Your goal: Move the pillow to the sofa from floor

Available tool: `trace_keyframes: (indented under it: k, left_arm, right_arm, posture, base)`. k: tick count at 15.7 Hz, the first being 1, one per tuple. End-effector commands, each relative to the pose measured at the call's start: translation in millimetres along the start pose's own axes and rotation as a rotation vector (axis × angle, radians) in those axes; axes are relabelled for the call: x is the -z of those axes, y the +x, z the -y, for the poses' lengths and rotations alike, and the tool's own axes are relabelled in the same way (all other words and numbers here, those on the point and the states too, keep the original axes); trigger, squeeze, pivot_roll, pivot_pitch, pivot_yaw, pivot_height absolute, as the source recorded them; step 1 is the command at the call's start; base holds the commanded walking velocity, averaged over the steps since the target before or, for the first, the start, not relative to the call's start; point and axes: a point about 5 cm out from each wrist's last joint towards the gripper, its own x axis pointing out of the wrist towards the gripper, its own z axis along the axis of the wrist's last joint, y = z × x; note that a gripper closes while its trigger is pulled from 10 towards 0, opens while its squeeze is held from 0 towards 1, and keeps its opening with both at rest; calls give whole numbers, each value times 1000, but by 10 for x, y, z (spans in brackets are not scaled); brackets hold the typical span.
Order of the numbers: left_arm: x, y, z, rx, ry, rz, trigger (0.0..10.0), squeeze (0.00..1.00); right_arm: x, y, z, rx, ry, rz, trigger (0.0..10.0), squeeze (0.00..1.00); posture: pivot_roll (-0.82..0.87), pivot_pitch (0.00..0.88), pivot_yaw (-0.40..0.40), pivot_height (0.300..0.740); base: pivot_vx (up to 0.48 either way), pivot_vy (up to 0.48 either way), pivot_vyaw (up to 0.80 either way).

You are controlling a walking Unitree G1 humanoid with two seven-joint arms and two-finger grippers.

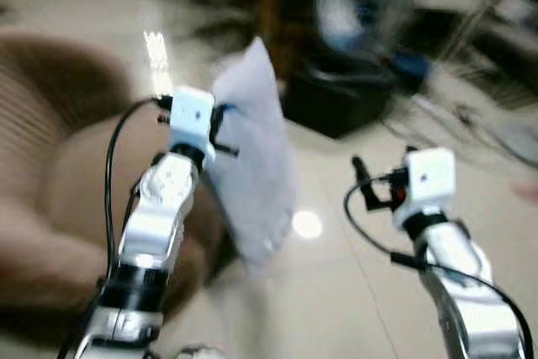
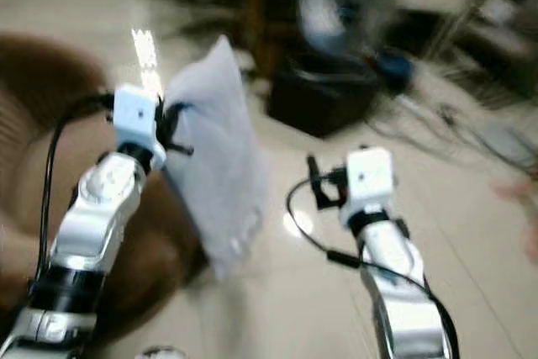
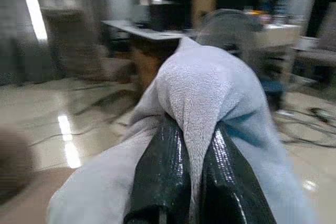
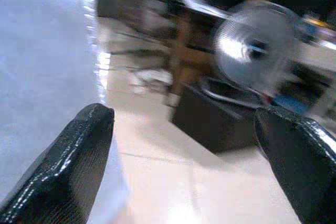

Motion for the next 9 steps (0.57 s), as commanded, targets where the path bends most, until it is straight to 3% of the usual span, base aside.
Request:
trace_keyframes:
  k: [1,9]
  left_arm:
    - [-154,30,-13,-3,30,73,10000,0]
    - [-109,157,128,45,19,56,10000,0]
  right_arm:
    - [21,-7,-13,-18,-4,-5,10000,0]
    - [64,-3,42,21,4,-9,10000,0]
  posture:
    - [69,0,-105,740]
    - [71,0,-107,740]
  base:
    - [371,0,800]
    - [374,0,800]
